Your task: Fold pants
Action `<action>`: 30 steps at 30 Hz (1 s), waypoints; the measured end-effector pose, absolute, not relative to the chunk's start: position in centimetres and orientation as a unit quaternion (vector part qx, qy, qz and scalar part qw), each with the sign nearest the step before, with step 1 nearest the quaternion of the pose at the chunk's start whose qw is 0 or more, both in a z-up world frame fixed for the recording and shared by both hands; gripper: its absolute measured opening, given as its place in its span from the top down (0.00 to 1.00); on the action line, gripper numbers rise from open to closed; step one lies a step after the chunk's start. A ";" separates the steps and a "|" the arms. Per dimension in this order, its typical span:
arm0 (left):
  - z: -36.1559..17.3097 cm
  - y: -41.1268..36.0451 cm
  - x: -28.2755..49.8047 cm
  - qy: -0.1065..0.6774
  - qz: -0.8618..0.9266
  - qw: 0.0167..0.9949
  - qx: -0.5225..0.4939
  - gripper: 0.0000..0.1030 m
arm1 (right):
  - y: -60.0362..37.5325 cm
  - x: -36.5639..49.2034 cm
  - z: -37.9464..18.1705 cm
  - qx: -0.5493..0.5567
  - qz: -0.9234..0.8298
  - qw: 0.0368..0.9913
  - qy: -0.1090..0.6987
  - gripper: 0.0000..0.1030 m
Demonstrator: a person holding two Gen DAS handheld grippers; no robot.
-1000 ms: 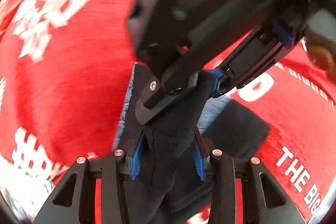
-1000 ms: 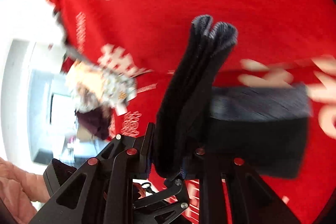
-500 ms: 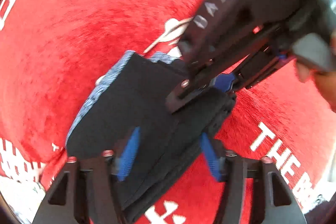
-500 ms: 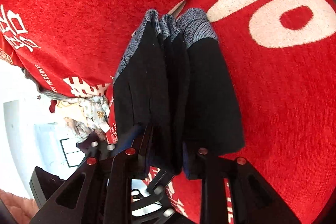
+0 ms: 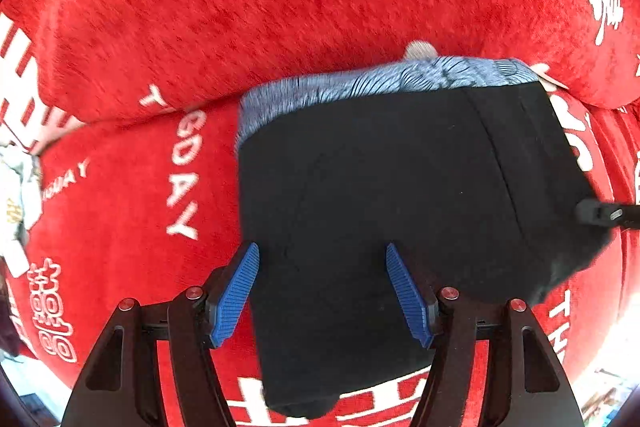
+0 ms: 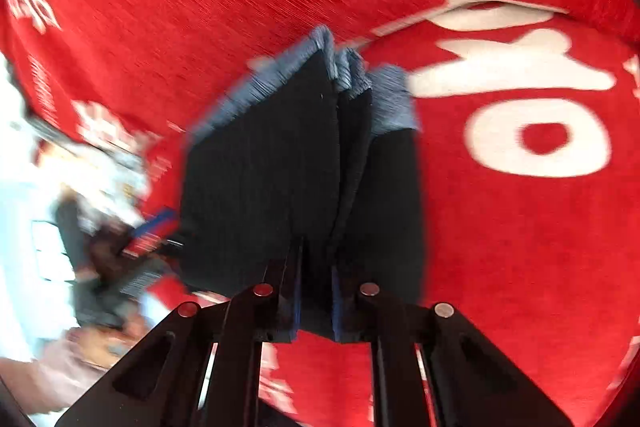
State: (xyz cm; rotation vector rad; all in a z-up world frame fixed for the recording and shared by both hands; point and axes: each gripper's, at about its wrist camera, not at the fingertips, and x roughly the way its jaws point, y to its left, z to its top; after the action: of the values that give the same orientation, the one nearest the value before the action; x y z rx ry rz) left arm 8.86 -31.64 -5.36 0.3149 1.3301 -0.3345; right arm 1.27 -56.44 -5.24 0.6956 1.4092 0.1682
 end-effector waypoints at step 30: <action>-5.5 -28.5 8.8 0.677 -0.108 0.720 0.107 0.01 | -50.2 2.0 1.3 0.175 -0.013 0.762 0.624 0.50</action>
State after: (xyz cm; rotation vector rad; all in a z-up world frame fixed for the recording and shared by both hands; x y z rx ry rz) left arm 8.80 -28.54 -5.52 0.2358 1.4956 -0.2385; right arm 1.95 -50.17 1.30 0.3806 1.3566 -0.0278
